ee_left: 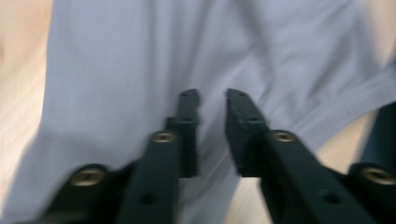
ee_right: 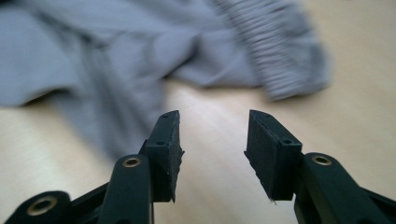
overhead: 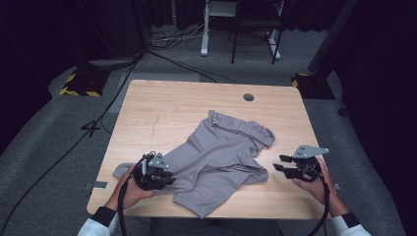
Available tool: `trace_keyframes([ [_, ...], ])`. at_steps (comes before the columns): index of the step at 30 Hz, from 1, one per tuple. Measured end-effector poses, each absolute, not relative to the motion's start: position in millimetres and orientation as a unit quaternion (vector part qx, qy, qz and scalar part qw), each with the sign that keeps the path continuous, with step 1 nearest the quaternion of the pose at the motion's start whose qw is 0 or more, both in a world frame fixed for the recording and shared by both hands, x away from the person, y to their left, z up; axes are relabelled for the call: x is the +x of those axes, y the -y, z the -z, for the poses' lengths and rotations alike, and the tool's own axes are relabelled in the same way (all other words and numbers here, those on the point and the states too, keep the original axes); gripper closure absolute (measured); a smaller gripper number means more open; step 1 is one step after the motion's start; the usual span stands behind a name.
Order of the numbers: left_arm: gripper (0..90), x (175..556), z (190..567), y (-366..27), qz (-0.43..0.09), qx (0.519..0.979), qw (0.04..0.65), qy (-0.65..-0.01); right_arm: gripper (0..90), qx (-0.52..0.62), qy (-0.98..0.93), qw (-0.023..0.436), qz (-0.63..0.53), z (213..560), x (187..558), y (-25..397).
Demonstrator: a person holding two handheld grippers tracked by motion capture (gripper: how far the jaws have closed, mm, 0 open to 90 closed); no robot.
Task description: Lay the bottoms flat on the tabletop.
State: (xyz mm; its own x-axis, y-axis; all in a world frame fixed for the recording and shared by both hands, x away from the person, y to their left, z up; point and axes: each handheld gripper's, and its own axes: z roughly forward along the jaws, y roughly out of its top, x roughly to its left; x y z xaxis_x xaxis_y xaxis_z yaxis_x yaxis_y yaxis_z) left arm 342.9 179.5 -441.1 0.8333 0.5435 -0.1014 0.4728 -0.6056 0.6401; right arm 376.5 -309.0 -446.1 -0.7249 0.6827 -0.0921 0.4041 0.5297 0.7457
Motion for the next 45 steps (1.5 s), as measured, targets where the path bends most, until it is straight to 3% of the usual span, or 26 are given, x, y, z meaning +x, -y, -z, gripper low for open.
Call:
trace_keyframes([
  [3, 51.0, 368, 428, -160, -0.090, 0.883, 0.355, -0.294, 49.0, 0.325, -0.849, 0.213, -0.357, 447, 398, 306],
  [4, 49.4, 380, 427, -152, -0.094, 0.878, 0.363, -0.298, 47.2, 0.331, -0.849, 0.218, -0.350, 450, 406, 303],
  [5, 37.3, 393, 426, -143, -0.104, 0.873, 0.368, -0.302, 45.4, 0.335, -0.851, 0.225, -0.336, 456, 422, 296],
  [7, 35.7, 418, 427, -124, -0.129, 0.870, 0.363, -0.307, 45.7, 0.332, -0.851, 0.243, -0.326, 459, 428, 292],
  [8, 29.9, 432, 429, -114, -0.127, 0.866, 0.366, -0.314, 45.3, 0.332, -0.852, 0.247, -0.322, 461, 433, 289],
  [10, 27.9, 464, 441, -88, -0.123, 0.866, 0.367, -0.318, 43.7, 0.342, -0.851, 0.237, -0.320, 466, 449, 285],
  [14, 26.7, 489, 457, -67, -0.126, 0.869, 0.344, -0.331, 43.6, 0.343, -0.849, 0.238, -0.325, 471, 460, 285],
  [19, 27.6, 515, 483, -50, -0.126, 0.873, 0.297, -0.367, 42.8, 0.338, -0.865, 0.228, -0.291, 487, 470, 278],
  [22, 35.0, 515, 487, -51, -0.115, 0.874, 0.299, -0.366, 49.7, 0.338, -0.864, 0.231, -0.294, 488, 473, 278],
  [25, 49.4, 508, 485, -53, -0.107, 0.884, 0.298, -0.344, 57.8, 0.340, -0.865, 0.219, -0.296, 487, 475, 280],
  [28, 71.6, 497, 483, -58, -0.094, 0.896, 0.297, -0.315, 61.7, 0.344, -0.868, 0.222, -0.281, 485, 477, 280],
  [30, 81.2, 488, 482, -63, -0.086, 0.901, 0.294, -0.307, 63.1, 0.346, -0.867, 0.228, -0.276, 484, 475, 279],
  [32, 87.5, 477, 481, -71, -0.077, 0.905, 0.292, -0.300, 70.3, 0.348, -0.862, 0.227, -0.291, 480, 471, 279],
  [35, 88.4, 457, 479, -81, -0.063, 0.917, 0.279, -0.279, 72.7, 0.340, -0.859, 0.226, -0.310, 468, 463, 283],
  [38, 88.3, 433, 475, -88, -0.056, 0.931, 0.257, -0.254, 86.1, 0.334, -0.850, 0.228, -0.337, 454, 453, 286],
  [41, 86.7, 412, 472, -98, -0.048, 0.932, 0.267, -0.239, 87.2, 0.322, -0.844, 0.227, -0.364, 439, 444, 288],
  [43, 63.6, 404, 469, -102, -0.065, 0.931, 0.275, -0.231, 87.4, 0.310, -0.845, 0.235, -0.367, 431, 439, 284],
  [44, 63.6, 402, 467, -102, -0.080, 0.925, 0.282, -0.244, 87.4, 0.305, -0.847, 0.230, -0.370, 429, 438, 282],
  [45, 57.2, 403, 465, -103, -0.088, 0.917, 0.290, -0.260, 87.4, 0.299, -0.850, 0.233, -0.366, 428, 437, 279],
])
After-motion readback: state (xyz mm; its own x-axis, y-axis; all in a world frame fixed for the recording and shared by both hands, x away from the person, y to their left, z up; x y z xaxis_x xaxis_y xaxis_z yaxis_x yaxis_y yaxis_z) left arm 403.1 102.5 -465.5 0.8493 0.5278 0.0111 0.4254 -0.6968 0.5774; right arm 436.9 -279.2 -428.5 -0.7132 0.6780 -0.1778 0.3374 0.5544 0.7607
